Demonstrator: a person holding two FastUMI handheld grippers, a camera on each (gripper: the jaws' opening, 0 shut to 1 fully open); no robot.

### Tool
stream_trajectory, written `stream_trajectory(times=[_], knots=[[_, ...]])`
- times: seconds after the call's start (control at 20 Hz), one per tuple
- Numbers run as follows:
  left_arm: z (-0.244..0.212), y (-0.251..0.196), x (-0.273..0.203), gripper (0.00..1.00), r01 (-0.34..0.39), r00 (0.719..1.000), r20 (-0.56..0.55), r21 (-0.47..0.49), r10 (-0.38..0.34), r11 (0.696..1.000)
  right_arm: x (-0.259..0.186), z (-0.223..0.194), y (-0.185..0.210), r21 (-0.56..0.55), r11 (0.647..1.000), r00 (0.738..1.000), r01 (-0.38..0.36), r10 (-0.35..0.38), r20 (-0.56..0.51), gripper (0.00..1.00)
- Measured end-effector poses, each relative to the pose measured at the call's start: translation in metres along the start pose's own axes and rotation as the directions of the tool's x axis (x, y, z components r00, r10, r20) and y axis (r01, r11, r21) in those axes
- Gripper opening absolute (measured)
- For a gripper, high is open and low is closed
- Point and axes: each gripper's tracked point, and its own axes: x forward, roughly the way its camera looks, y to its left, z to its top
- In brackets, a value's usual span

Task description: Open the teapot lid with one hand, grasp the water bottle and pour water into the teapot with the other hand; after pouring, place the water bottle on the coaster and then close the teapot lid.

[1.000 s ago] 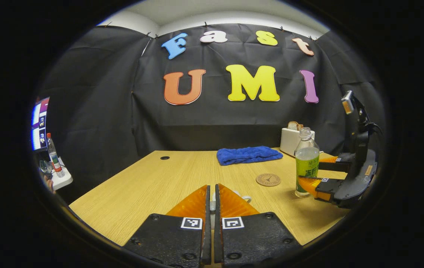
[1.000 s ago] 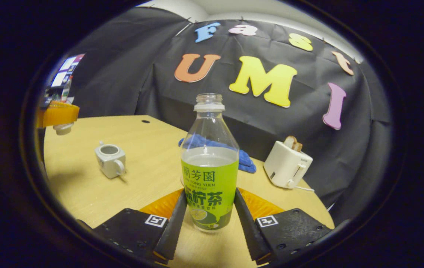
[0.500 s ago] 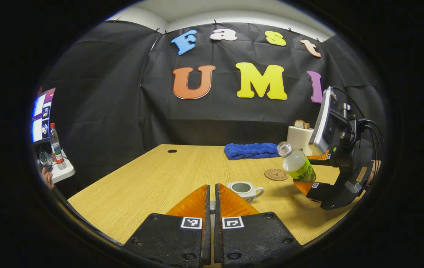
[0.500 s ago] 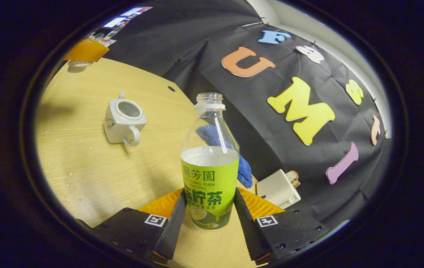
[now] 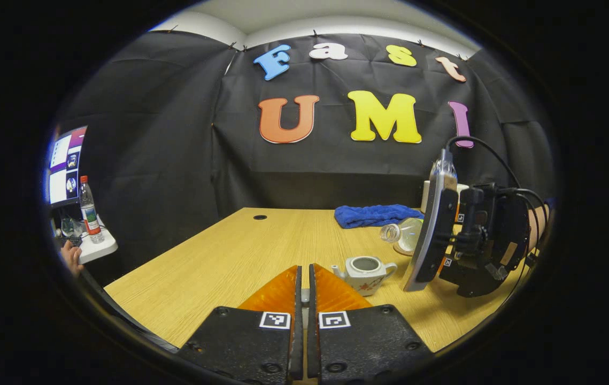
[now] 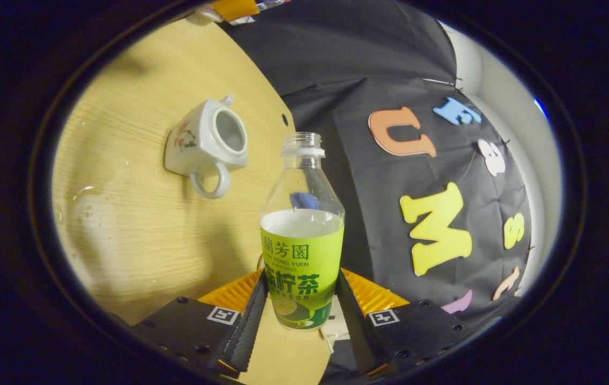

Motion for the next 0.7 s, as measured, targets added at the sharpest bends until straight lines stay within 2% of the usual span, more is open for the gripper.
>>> stream_trajectory(times=[0.15,0.3,0.5,0.7], knots=[[-0.006,0.003,0.000,0.05,0.003,1.000,-0.006,-0.002,-0.003,1.000,0.008,0.006,-0.003,-0.111,0.994,1.000,0.021,-0.020,0.010,0.72],[-0.007,0.005,-0.003,0.06,0.008,1.000,-0.005,-0.012,-0.008,1.000,0.013,0.010,-0.012,-0.204,0.976,0.997,0.073,-0.067,0.035,0.74],[-0.013,0.004,-0.003,0.06,0.022,1.000,-0.013,-0.027,-0.022,0.999,0.013,0.019,-0.030,-0.326,0.932,0.987,0.157,-0.138,0.083,0.74],[-0.012,0.003,-0.005,0.05,0.036,0.999,-0.005,-0.025,-0.036,0.999,0.012,0.024,-0.041,-0.405,0.892,0.979,0.200,-0.169,0.112,0.74]])
